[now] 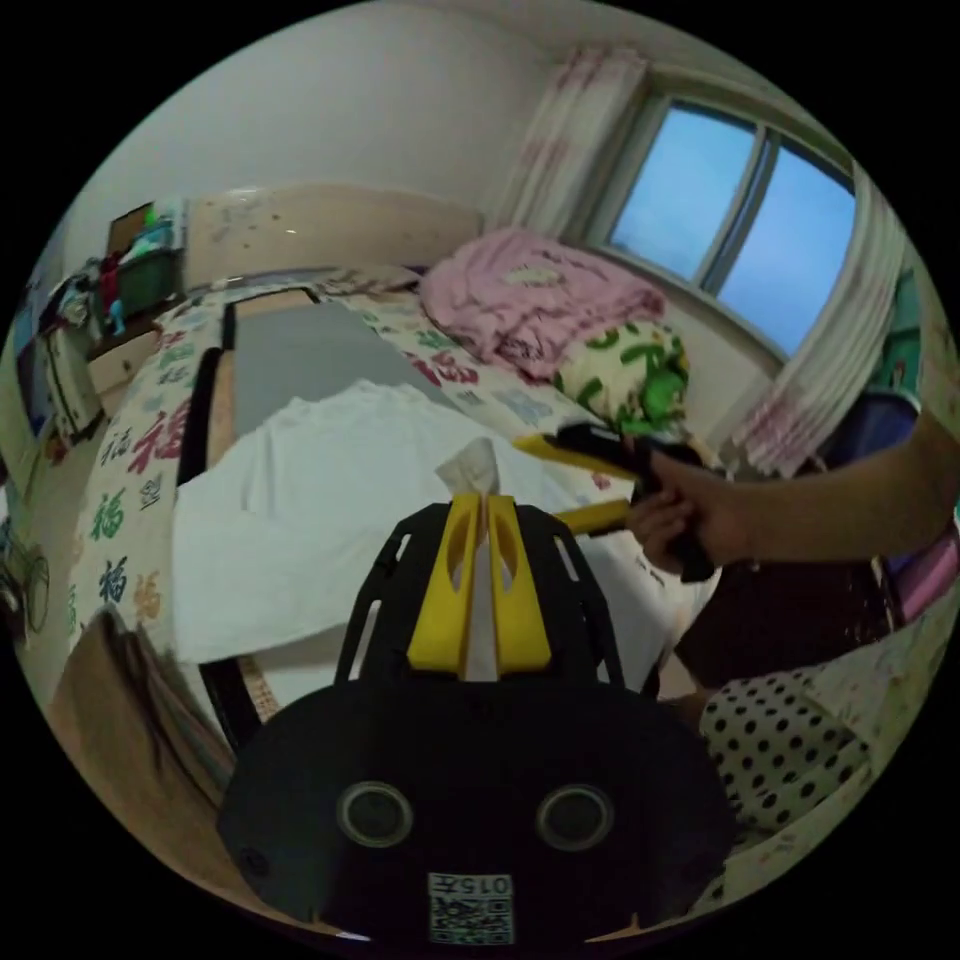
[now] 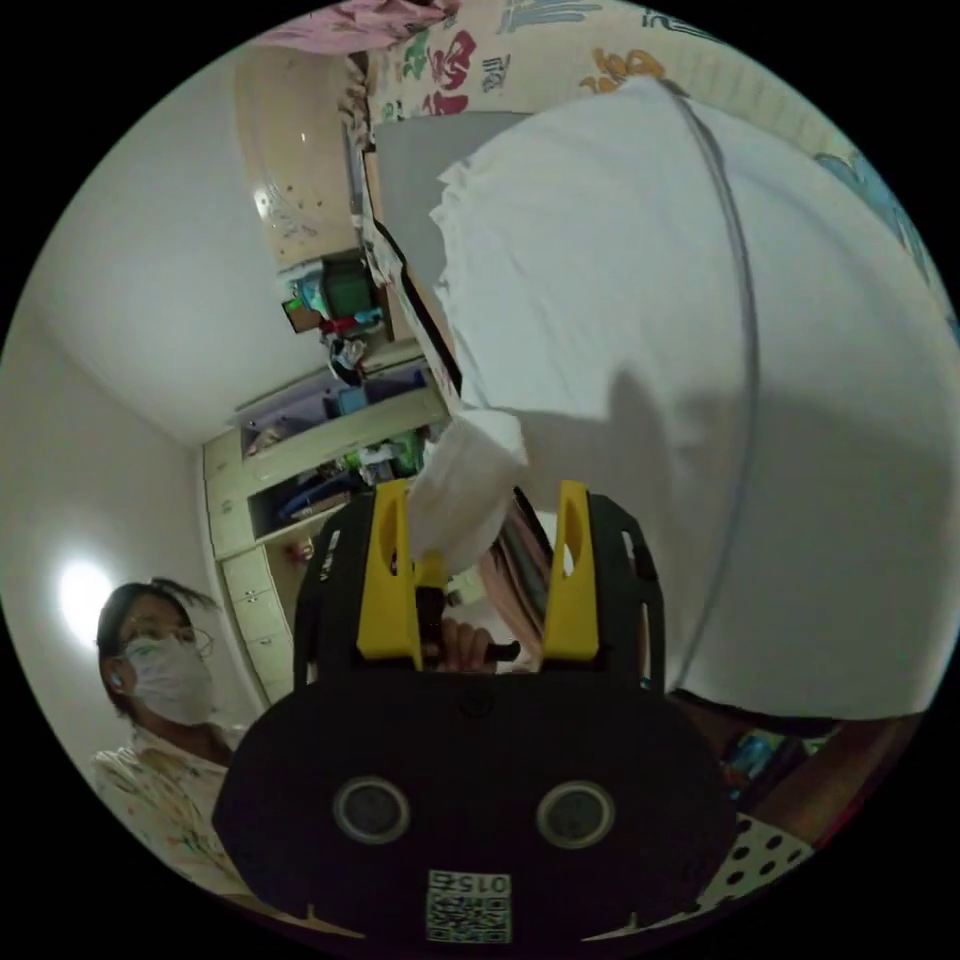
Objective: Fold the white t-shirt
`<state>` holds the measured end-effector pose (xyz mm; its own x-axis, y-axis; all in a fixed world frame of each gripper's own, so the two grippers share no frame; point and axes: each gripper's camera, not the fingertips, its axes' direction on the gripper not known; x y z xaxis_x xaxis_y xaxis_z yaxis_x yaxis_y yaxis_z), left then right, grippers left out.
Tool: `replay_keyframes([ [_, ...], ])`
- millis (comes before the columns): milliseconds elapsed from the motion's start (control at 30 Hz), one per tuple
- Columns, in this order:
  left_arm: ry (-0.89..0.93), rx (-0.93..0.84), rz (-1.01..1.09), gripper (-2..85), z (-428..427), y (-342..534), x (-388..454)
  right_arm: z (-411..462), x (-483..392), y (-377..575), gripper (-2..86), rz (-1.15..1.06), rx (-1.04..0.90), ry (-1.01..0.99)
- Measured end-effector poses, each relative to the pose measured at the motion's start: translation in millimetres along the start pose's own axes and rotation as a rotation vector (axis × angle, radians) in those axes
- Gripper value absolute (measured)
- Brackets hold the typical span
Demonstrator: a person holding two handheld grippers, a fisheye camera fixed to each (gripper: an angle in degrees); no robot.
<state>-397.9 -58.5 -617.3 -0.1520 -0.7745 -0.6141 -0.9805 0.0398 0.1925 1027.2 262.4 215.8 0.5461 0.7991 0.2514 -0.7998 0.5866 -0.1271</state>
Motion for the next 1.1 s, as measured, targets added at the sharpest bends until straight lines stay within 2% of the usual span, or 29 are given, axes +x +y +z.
replay_keyframes([
  [133, -0.002, -0.134, 0.192, -0.2, 51.6, -24.6, 83.9, -34.5, -8.2, -0.9, 20.3, 0.062, -0.047, 0.003],
  [233, 0.022, -0.258, 0.282, 0.5, 88.0, -34.3, 124.4, -48.9, -14.6, -1.9, 20.1, 0.087, -0.118, 0.108],
  [333, 0.058, -0.361, 0.287, 2.0, 114.7, -37.8, 143.4, -56.5, -18.8, 3.4, 17.5, 0.113, -0.193, 0.189],
  [500, 0.102, -0.447, 0.207, 5.6, 127.1, -41.8, 150.1, -68.5, -40.6, 22.7, 4.0, 0.106, -0.264, 0.195],
  [567, 0.116, -0.450, 0.152, 5.7, 122.4, -41.0, 147.7, -78.8, -57.7, 32.2, 2.1, 0.084, -0.249, 0.200],
  [667, 0.124, -0.421, -0.028, 5.8, 106.7, -36.6, 125.4, -102.6, -98.5, 49.7, 1.2, -0.054, -0.231, 0.204],
  [767, 0.073, -0.378, -0.285, 5.9, 92.9, -16.6, 80.5, -130.1, -135.4, 68.9, 0.8, -0.169, -0.207, 0.329],
  [933, -0.099, -0.167, -0.795, 6.8, 61.0, 48.6, -21.0, -155.7, -167.1, 92.8, 0.5, -0.184, -0.165, 0.400],
  [1100, -0.094, 0.049, -1.073, 8.4, 53.9, 100.8, -74.5, -146.1, -188.0, 114.3, 0.5, -0.170, -0.149, 0.405],
])
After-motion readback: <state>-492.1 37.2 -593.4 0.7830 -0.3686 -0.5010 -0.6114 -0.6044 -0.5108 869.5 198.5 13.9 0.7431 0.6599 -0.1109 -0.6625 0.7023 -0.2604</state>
